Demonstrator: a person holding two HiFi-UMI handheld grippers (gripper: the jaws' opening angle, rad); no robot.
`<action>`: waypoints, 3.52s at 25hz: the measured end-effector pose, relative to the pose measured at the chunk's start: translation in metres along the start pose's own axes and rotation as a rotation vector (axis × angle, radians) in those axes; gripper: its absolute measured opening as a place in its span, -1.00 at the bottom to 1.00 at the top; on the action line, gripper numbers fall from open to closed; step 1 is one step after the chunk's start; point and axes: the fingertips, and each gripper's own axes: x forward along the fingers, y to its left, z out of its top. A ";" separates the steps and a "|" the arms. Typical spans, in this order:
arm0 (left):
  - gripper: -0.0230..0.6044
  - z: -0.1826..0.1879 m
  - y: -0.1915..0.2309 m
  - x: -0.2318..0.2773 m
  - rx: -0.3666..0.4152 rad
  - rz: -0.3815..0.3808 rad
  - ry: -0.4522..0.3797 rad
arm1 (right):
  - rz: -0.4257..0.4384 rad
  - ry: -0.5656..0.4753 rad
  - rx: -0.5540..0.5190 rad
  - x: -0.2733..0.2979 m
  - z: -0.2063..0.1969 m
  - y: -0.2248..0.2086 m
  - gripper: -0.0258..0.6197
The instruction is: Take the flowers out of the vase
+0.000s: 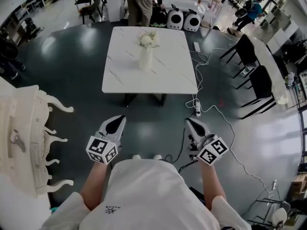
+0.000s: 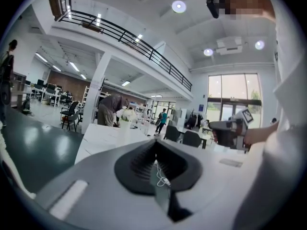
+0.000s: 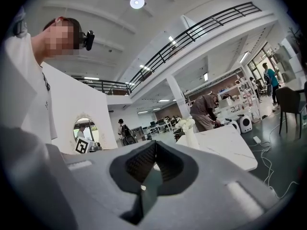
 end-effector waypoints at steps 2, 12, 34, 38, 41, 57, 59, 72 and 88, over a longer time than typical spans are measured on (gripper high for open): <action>-0.96 -0.002 0.007 -0.007 -0.007 0.003 -0.001 | -0.001 0.001 -0.005 0.004 -0.001 0.006 -0.92; -0.96 -0.006 0.032 -0.036 -0.020 0.006 -0.015 | -0.003 -0.001 0.001 0.024 -0.008 0.032 -0.92; -0.96 -0.005 0.058 -0.024 -0.013 0.026 -0.014 | -0.007 -0.029 0.018 0.059 -0.001 0.010 -0.92; -0.96 0.002 0.070 0.006 -0.023 0.032 -0.016 | 0.002 -0.018 0.003 0.078 0.004 -0.018 -0.92; -0.96 0.008 0.080 0.034 -0.025 0.040 -0.016 | 0.017 0.000 -0.008 0.095 0.008 -0.041 -0.92; -0.96 0.054 0.107 0.195 -0.029 0.101 -0.022 | 0.114 0.075 -0.024 0.178 0.053 -0.180 -0.92; -0.96 0.057 0.112 0.209 -0.027 0.126 -0.023 | 0.130 0.079 -0.026 0.185 0.056 -0.193 -0.92; -0.96 0.065 0.124 0.271 -0.015 0.197 -0.028 | 0.190 0.093 0.016 0.214 0.064 -0.259 -0.92; -0.96 0.059 0.149 0.292 -0.017 0.218 0.001 | 0.183 0.092 0.002 0.228 0.063 -0.258 -0.92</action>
